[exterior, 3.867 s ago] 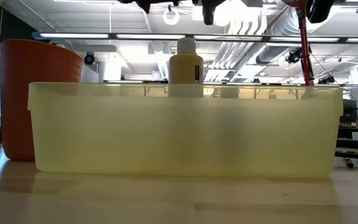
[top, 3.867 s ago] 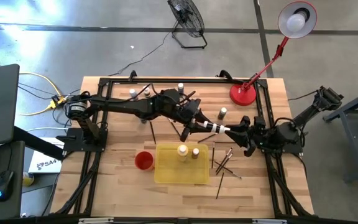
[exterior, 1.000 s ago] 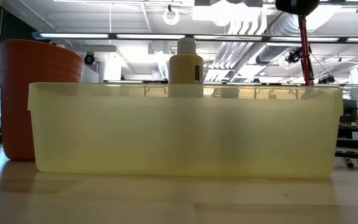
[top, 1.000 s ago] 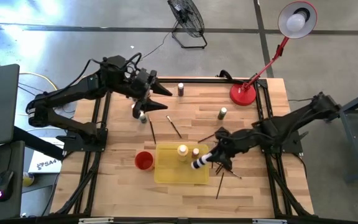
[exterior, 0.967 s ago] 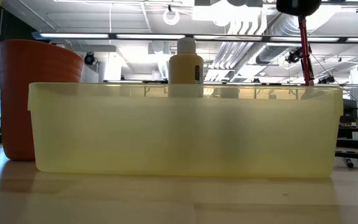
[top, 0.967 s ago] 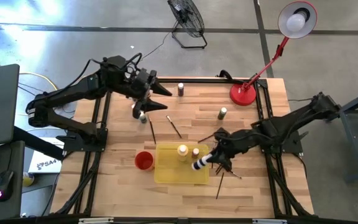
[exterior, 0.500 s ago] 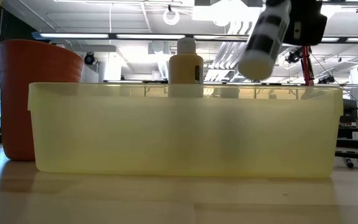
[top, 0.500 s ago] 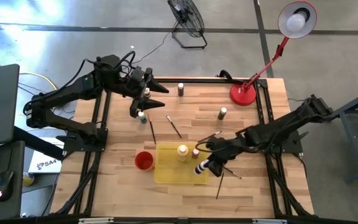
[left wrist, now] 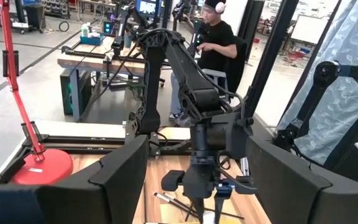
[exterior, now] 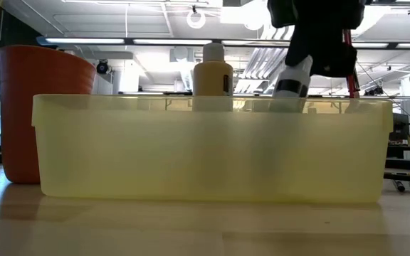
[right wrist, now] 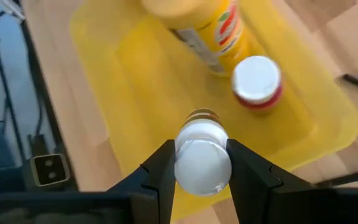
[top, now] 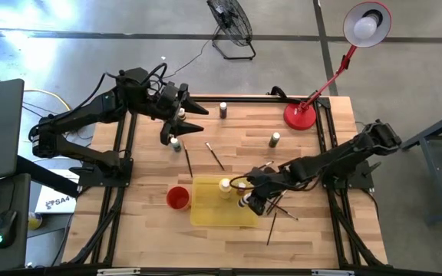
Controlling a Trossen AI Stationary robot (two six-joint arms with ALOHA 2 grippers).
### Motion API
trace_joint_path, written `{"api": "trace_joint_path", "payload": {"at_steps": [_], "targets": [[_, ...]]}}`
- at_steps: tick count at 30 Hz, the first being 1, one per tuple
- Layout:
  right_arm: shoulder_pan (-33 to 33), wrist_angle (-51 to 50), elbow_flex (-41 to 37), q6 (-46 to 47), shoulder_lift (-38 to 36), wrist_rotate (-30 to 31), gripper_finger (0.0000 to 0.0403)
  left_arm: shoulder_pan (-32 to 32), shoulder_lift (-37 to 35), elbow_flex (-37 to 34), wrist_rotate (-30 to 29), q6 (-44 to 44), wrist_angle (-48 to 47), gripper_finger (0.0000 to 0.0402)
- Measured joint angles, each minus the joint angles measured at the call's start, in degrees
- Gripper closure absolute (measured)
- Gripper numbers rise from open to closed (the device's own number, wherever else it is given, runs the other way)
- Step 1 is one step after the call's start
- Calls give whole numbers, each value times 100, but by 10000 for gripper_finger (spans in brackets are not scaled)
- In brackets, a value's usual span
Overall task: Pick & Place Paint Supplies
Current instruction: Put the white paint bottle into the yellow bin
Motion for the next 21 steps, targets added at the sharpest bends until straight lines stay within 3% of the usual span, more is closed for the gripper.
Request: {"api": "trace_joint_path", "payload": {"at_steps": [11, 21], "targets": [[30, -149, 147, -146, 4, -3, 293, 0, 0, 0, -181, -2, -1, 138], [129, -1308, 883, -405, 107, 397, 293, 0, 2, 0, -199, -2, -1, 138]]}}
